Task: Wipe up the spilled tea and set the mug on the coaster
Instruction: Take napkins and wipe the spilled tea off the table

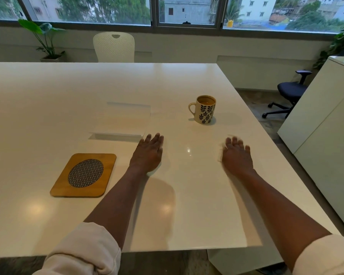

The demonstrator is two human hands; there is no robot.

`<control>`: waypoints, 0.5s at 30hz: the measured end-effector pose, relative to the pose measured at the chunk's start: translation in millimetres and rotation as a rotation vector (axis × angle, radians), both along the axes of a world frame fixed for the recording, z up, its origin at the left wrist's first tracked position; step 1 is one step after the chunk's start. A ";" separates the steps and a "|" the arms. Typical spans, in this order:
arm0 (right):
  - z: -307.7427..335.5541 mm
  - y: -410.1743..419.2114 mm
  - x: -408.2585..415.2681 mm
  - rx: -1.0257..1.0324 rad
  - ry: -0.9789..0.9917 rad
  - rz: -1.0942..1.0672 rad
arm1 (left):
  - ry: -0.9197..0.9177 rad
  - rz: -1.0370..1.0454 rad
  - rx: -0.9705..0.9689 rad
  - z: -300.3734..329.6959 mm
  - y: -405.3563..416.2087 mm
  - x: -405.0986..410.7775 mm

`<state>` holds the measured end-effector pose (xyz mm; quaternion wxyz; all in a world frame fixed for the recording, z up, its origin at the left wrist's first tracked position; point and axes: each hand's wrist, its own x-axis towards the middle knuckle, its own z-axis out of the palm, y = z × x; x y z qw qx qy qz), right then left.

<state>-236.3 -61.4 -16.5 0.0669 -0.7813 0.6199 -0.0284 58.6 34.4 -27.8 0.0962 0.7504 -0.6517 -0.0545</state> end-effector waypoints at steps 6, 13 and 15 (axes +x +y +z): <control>5.0 -13.6 22.5 0.027 -0.024 0.028 | -0.013 0.001 -0.009 -1.3 -1.3 0.1; 4.8 -0.2 81.9 -0.009 0.006 0.346 | -0.005 0.002 -0.006 -0.2 -2.0 0.2; 5.5 13.6 99.3 -0.036 0.008 0.458 | -0.009 -0.001 -0.005 -0.1 -2.0 0.6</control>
